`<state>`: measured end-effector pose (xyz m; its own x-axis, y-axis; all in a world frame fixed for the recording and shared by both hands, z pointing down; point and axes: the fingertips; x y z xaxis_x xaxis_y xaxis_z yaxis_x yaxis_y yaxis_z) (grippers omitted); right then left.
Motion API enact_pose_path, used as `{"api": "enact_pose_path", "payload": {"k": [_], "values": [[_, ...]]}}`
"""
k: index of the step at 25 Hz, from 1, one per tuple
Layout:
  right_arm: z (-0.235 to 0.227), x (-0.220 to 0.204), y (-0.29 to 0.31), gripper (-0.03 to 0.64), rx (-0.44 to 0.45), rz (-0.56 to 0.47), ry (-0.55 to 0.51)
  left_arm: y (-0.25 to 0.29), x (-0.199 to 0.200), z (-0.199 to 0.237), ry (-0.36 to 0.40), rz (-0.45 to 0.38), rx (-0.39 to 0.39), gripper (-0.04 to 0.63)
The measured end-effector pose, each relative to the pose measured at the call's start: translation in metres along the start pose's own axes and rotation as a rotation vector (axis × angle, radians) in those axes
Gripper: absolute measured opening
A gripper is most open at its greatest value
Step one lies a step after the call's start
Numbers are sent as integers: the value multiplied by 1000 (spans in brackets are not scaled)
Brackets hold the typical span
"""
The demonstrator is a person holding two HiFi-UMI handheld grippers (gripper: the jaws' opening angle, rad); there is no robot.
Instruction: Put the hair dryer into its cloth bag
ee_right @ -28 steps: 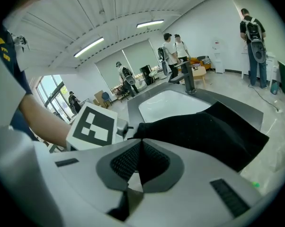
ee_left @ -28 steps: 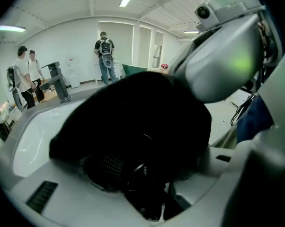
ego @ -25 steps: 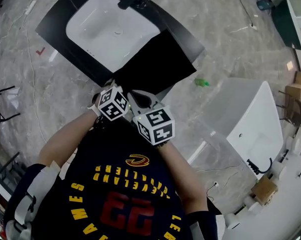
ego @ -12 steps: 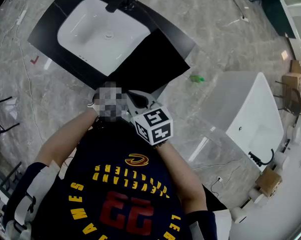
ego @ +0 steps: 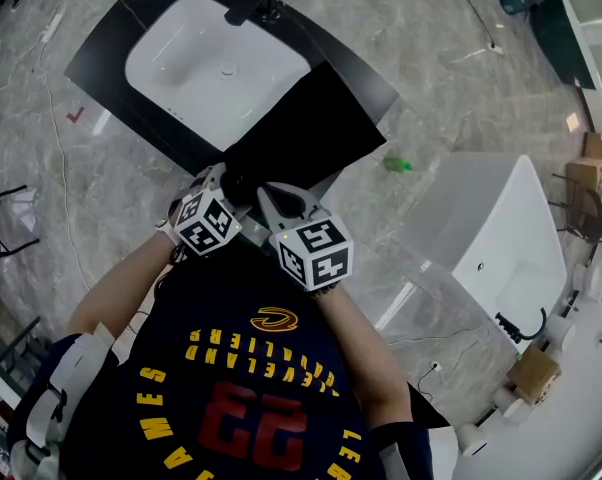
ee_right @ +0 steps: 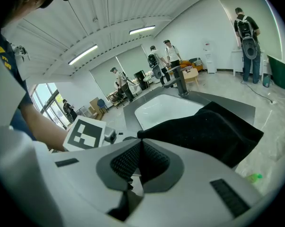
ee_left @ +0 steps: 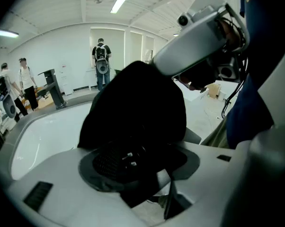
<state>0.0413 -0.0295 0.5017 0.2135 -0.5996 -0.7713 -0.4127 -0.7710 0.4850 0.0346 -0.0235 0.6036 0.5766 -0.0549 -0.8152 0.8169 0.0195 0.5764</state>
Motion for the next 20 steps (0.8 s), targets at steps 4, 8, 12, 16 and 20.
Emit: {"api": "enact_pose_path", "payload": {"k": [4,8,12,16,20], "values": [[0,-8,2,12,1,9,15,-35,3,8,-122,-58,46,224],[2,-21,8,12,7,31,33,-73,8,25,-199,-96,128,224],[7,-34,15,12,23,68,26,-97,15,24,-232,-123,162,224],[6,-60,25,13,40,129,13,-120,42,26,-270,-202,212,224],[0,-84,30,14,35,185,-10,-137,72,27,-248,-268,239,224]]}}
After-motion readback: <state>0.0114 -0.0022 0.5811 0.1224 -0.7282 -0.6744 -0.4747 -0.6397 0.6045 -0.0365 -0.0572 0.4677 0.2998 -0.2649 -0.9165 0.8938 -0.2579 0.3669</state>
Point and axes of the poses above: the fingertips, and each gripper's own axes: y forward along the fingers, z to its left, x out of its top, and after that the axes turned 10 degrees about -z, right-handed
